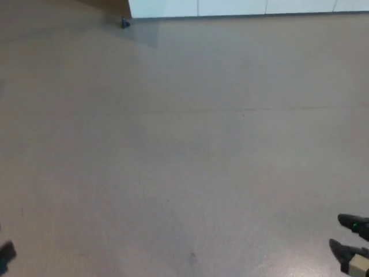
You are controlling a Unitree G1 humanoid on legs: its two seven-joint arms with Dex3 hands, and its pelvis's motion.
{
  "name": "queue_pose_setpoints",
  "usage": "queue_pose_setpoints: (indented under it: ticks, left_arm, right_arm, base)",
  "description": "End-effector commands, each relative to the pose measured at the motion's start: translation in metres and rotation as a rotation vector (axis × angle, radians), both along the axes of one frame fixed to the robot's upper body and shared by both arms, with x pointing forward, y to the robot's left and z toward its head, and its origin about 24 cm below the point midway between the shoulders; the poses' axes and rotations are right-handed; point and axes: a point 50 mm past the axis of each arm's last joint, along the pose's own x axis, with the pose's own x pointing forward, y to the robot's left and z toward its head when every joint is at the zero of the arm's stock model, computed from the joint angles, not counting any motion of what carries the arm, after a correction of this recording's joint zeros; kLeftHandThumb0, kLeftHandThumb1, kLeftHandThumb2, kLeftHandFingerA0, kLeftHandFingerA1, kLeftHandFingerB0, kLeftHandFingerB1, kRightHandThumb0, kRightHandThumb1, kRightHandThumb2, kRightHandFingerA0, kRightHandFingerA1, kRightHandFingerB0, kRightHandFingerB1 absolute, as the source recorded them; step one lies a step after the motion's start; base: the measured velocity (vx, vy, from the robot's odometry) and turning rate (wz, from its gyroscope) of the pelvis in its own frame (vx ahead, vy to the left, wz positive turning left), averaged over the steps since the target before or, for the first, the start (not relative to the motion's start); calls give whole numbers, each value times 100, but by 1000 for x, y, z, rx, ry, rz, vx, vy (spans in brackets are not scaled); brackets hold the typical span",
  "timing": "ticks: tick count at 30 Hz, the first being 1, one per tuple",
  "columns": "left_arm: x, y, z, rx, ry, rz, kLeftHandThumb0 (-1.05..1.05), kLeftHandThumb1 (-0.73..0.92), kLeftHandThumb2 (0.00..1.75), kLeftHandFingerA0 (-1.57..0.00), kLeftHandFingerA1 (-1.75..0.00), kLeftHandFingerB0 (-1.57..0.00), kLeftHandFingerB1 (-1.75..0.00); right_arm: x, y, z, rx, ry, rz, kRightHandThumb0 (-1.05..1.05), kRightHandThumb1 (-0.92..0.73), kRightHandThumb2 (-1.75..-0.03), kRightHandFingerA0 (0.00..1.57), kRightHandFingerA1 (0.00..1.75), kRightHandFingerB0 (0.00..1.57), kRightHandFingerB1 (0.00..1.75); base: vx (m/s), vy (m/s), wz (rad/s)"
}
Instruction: The robot walks towards an open cabinet and lifts its left hand to push the door towards the right to close it.
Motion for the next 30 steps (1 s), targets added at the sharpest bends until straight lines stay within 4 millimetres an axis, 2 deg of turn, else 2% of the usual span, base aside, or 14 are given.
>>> queue_pose_setpoints:
  ticks: [1, 9, 12, 13, 16, 18, 30]
  left_arm:
    - [2, 13, 13, -129, -150, 78, -9, 70, 60, -49, -46, -38, -38]
    - [-3, 13, 11, -133, -148, 77, -14, 67, 62, -46, -46, -38, -40]
    - [-2, 13, 12, -123, -151, 67, -8, 70, 60, -50, -46, -39, -38]
    - [-2, 13, 12, -91, -144, 47, -13, 65, 61, -48, -47, -39, -41]
    - [-4, 12, 12, -17, -114, -5, -12, 68, 59, -51, -46, -40, -38]
    - [-5, 12, 11, -17, -107, -6, -15, 63, 62, -48, -47, -40, -40]
    - [-10, 11, 8, -16, -100, 12, -11, 62, 58, -59, -49, -47, -40]
  right_arm:
    - [13, -9, 18, 41, -188, -101, -21, -65, -59, 57, 51, 39, 42]
    - [8, -9, 14, 31, -176, -94, -21, -65, -59, 53, 50, 38, 41]
    - [10, -9, 15, 38, -185, -92, -19, -66, -59, 53, 50, 38, 42]
    - [9, -9, 15, 39, -185, -89, -21, -65, -59, 56, 52, 38, 42]
    - [7, -9, 13, 45, -182, -95, -20, -64, -59, 58, 52, 39, 43]
    - [8, -8, 11, 44, -171, -99, -19, -65, -59, 58, 51, 41, 43]
    - [6, -6, 9, 28, -144, -83, -19, -66, -59, 58, 51, 40, 42]
  base:
    - [-226, -15, -9]
    - [164, 94, -4]
    - [193, 145, -15]
    - [292, 157, 10]
    - [245, 57, 6]
    - [237, 3, 8]
    - [318, -128, 18]
